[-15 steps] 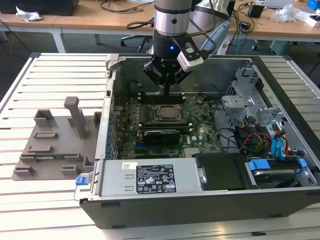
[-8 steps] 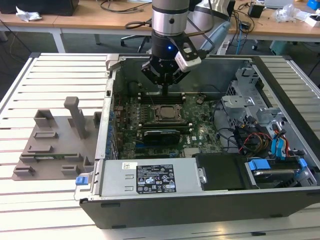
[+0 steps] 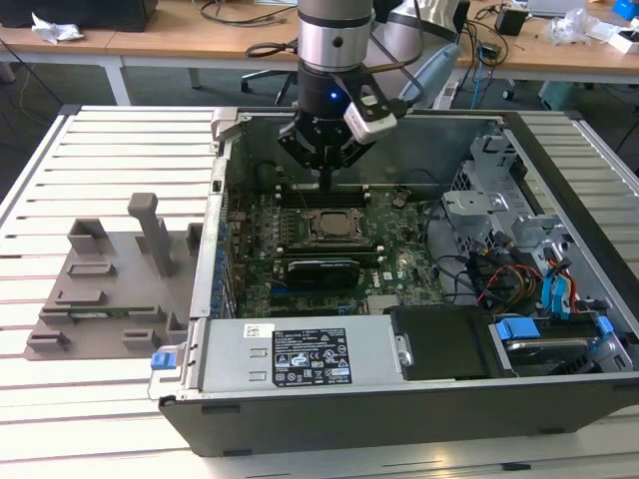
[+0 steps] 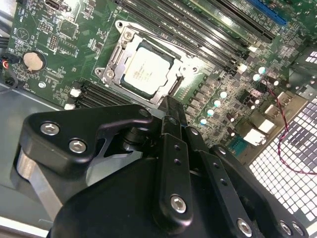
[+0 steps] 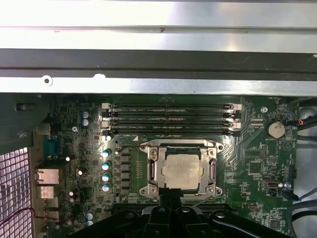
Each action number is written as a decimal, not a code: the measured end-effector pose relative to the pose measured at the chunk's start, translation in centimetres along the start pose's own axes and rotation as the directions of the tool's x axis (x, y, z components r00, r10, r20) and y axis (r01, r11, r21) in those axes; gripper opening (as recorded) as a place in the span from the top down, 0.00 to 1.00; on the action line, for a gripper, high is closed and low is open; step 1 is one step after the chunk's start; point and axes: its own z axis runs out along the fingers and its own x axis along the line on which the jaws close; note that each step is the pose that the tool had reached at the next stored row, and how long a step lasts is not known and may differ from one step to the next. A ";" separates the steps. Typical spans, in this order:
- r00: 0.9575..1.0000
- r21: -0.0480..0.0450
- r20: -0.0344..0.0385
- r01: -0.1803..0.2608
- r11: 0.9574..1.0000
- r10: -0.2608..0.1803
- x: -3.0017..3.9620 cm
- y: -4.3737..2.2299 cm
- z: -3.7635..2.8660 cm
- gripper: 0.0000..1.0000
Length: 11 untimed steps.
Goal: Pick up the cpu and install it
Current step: 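Install the first cpu locking lever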
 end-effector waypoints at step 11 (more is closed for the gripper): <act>1.000 0.000 0.000 0.000 1.000 0.000 0.26 0.25 0.06 0.89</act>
